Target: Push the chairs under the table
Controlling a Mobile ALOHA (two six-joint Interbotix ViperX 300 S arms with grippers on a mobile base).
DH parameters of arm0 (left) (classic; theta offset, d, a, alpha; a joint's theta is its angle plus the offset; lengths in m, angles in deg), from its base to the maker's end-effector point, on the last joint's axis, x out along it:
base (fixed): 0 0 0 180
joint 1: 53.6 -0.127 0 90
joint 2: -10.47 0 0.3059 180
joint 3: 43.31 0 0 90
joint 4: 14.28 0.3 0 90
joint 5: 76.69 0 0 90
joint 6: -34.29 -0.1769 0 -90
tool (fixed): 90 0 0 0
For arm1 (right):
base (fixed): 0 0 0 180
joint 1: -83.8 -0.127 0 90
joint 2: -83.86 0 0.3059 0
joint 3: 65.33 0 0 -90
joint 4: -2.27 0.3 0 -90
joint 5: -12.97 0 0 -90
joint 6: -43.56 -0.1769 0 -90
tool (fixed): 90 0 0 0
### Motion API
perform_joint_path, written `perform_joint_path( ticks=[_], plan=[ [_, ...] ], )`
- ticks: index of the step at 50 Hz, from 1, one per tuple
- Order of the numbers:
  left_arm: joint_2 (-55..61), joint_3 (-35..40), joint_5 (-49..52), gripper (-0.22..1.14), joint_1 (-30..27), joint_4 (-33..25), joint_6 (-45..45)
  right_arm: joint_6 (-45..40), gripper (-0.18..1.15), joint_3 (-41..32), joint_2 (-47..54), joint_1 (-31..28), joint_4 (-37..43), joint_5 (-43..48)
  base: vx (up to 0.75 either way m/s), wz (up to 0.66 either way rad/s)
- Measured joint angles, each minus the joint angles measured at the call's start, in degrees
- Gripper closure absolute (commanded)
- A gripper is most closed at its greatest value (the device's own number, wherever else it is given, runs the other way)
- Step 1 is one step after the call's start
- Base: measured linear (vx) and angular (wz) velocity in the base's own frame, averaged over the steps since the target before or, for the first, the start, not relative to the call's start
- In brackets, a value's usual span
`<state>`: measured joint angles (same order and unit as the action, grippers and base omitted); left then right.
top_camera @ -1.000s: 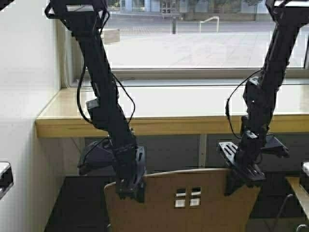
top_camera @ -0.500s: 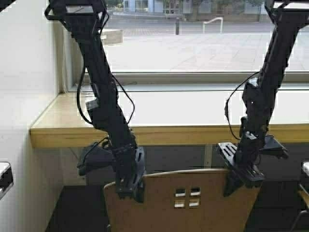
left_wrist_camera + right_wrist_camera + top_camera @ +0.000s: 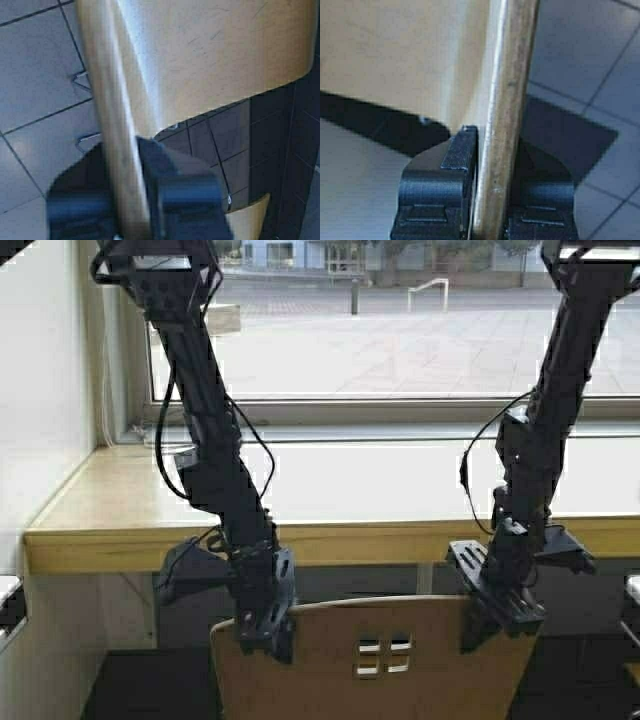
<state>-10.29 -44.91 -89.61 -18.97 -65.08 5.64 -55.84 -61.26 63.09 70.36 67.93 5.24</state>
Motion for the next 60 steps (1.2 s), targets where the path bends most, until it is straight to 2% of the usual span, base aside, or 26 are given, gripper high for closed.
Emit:
perform_joint_path(
  ticks=[34, 60],
  plan=[
    [0.5, 0.6, 0.0, 0.88, 0.0, 0.0, -1.3, 0.0, 0.93, -0.1, 0.6, 0.0, 0.5, 0.2, 0.22, 0.01],
    [2.1, 1.5, -0.1, 0.88, -1.6, 0.0, -1.3, 0.0, 0.93, -3.6, 2.6, -1.4, 0.5, 1.2, 0.20, -0.04]
  ],
)
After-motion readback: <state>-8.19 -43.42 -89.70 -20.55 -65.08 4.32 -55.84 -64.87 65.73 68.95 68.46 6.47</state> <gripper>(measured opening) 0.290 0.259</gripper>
